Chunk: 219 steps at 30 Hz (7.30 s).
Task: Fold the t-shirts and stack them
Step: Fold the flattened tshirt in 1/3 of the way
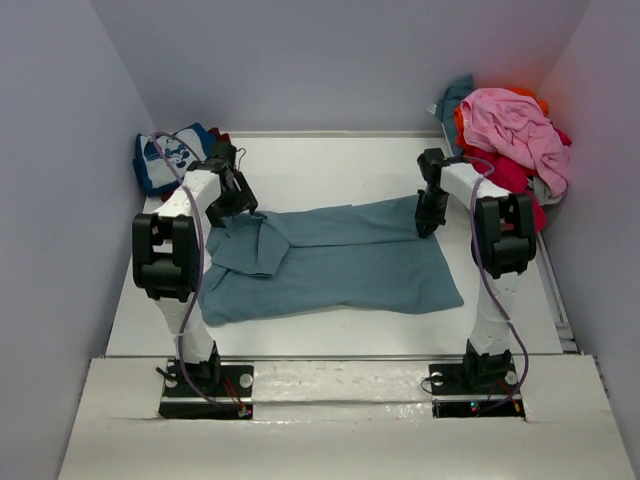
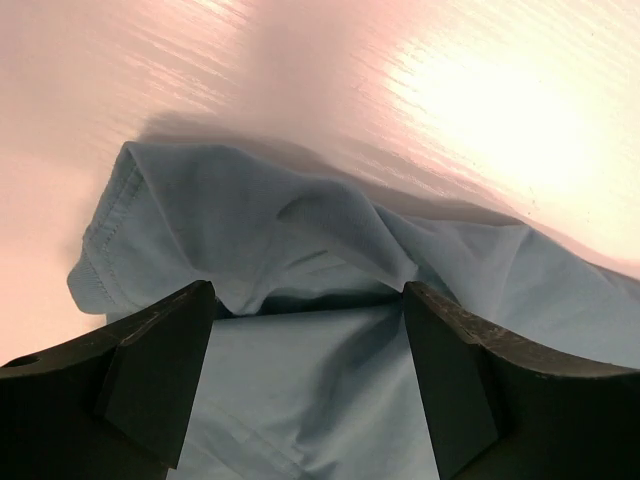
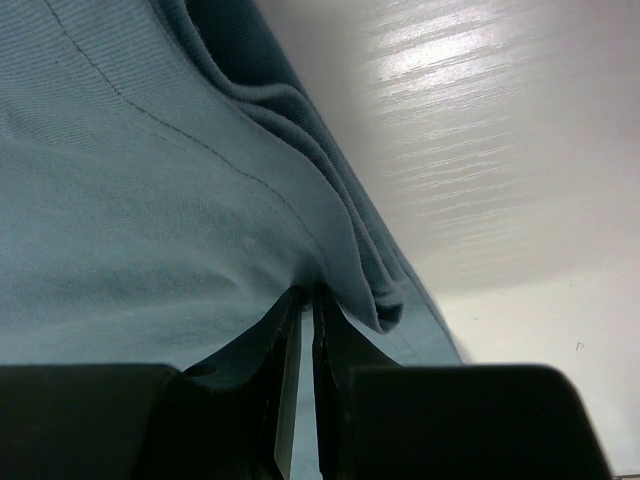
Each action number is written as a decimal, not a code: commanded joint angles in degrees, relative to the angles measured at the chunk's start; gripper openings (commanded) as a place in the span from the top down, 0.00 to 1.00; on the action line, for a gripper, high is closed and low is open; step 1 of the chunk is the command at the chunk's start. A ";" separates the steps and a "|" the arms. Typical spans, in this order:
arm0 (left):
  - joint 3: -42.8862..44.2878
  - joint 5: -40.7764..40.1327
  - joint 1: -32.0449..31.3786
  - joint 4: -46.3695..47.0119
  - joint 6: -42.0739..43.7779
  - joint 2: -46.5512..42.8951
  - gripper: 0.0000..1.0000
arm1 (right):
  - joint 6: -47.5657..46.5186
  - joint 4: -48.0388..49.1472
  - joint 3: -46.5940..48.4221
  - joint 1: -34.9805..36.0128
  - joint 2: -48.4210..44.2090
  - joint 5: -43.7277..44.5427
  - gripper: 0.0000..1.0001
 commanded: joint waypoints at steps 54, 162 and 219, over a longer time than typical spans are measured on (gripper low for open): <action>-7.13 1.51 2.92 3.12 0.32 -3.00 0.94 | -0.65 -0.30 -2.83 -0.32 0.33 0.61 0.85; -22.68 3.35 9.16 2.50 -0.74 -21.11 0.16 | -0.74 0.66 -5.29 -0.32 -1.96 -0.10 0.85; -23.74 10.29 8.63 -8.22 0.67 -32.18 0.88 | -0.92 0.40 -4.85 -0.32 -0.90 -0.36 0.85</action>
